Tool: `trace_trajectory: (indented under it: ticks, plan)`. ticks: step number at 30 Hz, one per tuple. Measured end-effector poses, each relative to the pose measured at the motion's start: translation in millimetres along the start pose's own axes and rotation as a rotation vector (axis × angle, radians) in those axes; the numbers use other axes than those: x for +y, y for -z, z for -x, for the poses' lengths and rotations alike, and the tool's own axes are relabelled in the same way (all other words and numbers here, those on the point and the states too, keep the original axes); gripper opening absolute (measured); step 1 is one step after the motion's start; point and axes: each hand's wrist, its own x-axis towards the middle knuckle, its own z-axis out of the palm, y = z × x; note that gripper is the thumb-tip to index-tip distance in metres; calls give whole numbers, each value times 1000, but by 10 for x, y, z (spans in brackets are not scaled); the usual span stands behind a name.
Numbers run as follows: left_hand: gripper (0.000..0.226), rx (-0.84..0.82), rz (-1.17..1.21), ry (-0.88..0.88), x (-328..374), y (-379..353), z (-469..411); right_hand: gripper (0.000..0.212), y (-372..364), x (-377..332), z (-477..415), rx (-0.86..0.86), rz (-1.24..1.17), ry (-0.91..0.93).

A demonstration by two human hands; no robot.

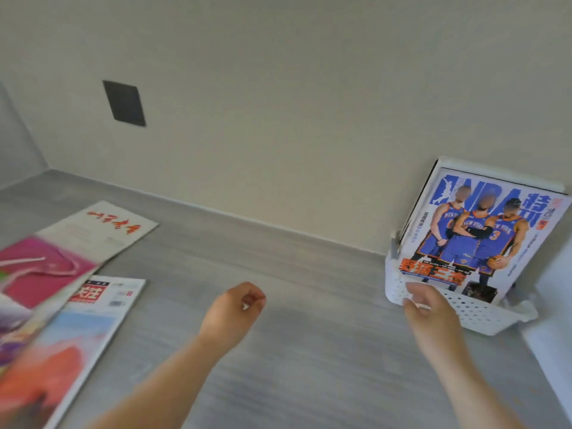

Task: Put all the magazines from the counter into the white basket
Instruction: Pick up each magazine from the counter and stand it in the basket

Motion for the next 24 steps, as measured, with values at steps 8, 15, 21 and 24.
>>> trace_trajectory:
  ticks: [8,15,21,24]
  plan:
    - [14,144,-193,325,-1414,1495,334,31,-1805,-702,1117,-353,93,35]
    - [76,38,-692,424,-2429,2284,412,40,-3003,-1463,1606,-604,-251,-300]
    - [75,-13,-753,376,-2596,2325,425,15,-3477,-1840,1613,-684,-589,-647]
    - [75,-11,-755,381,-2624,2328,418,8,-3575,-1870,1569,-641,-550,-659]
